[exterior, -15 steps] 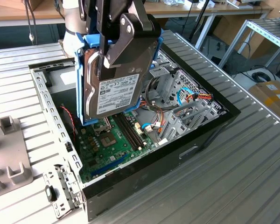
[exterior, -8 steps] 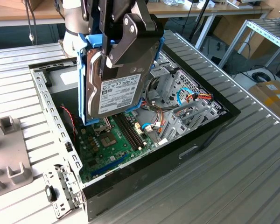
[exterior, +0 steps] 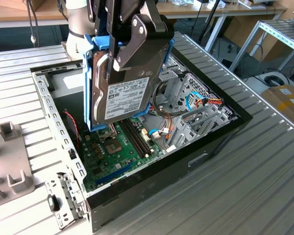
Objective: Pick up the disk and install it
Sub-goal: 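Pick up the disk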
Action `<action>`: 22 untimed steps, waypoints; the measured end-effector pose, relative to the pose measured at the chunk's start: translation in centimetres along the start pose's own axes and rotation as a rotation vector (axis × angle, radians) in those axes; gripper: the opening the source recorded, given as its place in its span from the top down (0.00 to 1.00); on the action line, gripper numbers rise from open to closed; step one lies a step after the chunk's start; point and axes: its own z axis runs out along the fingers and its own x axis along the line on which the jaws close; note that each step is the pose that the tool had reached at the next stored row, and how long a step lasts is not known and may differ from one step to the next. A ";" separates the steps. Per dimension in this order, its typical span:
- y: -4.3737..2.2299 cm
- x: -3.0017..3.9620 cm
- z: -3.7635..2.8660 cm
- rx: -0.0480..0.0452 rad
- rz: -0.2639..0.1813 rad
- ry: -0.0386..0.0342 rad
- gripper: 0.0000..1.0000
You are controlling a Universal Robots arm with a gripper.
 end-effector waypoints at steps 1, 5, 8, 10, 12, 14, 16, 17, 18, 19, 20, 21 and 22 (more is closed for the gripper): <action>-0.03 0.00 0.00 0.0000 0.000 0.0002 0.63; -0.18 0.00 0.00 0.0000 0.000 0.0008 0.63; -0.29 0.00 0.00 0.0000 0.000 0.0013 0.63; -0.34 0.00 0.00 0.0000 0.000 0.0015 0.63; -0.40 0.00 0.00 0.0000 0.000 0.0019 0.63; -0.47 0.01 0.00 0.0001 0.000 0.0021 0.63; -0.53 0.01 0.00 0.0000 0.000 0.0024 0.63; -0.57 0.01 0.00 0.0000 0.000 0.0026 0.63; -0.60 0.01 0.00 0.0001 0.000 0.0027 0.63; -0.63 0.01 0.00 0.0001 0.000 0.0028 0.63; -0.67 0.01 0.01 0.0001 0.000 0.0030 0.63; -0.71 0.01 0.01 0.0000 0.000 0.0032 0.63; -0.74 0.01 0.01 0.0001 0.000 0.0033 0.63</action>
